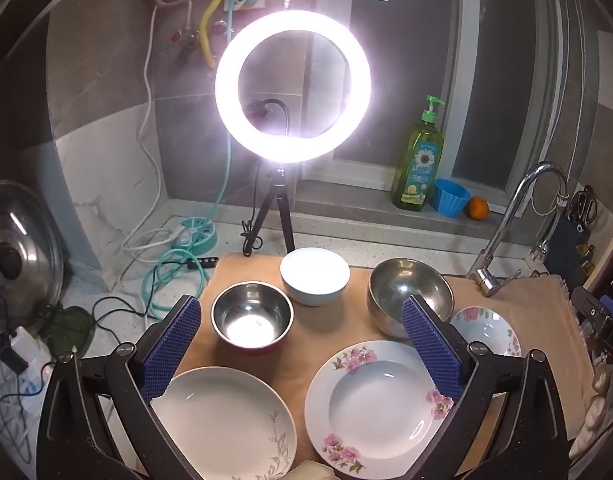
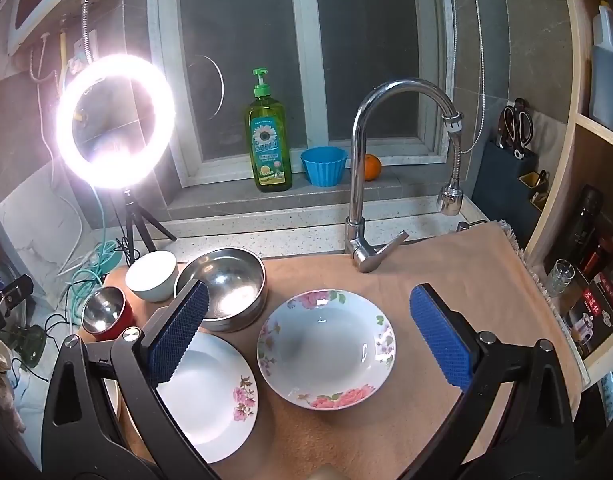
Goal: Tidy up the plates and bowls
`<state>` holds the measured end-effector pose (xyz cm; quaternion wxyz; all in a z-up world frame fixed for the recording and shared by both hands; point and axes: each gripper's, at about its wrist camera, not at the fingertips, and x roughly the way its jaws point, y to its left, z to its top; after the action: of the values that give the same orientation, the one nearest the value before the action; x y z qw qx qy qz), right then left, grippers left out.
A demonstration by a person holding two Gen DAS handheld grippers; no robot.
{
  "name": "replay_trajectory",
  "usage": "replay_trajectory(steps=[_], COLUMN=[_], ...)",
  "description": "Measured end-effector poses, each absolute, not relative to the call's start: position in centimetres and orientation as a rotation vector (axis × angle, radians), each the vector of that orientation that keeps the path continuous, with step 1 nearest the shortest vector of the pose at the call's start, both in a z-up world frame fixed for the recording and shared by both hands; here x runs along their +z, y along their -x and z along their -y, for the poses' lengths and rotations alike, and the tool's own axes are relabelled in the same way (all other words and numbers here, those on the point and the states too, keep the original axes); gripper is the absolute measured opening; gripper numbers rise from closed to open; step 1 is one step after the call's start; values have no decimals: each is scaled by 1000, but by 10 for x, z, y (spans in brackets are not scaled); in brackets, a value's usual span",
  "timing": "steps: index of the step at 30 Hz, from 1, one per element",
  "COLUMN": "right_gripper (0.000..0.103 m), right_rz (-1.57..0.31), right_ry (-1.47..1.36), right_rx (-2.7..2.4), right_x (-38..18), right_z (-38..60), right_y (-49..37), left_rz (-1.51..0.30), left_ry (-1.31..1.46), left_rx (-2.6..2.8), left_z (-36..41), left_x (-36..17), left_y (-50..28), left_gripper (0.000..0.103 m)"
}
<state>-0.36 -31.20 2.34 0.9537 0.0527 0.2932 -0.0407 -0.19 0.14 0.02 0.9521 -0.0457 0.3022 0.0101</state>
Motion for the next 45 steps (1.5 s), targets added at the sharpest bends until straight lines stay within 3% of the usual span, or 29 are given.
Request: replay_trajectory(steps=[45], right_gripper=[102], right_rz=[-613], right_ry=[-110], right_rx=[-74], right_x=[13], right_z=[308], right_y=[4], left_rz=[-621], left_ry=[98], left_rx=[18], left_z=[-3], left_x=[3], left_y=[4], left_gripper=[101])
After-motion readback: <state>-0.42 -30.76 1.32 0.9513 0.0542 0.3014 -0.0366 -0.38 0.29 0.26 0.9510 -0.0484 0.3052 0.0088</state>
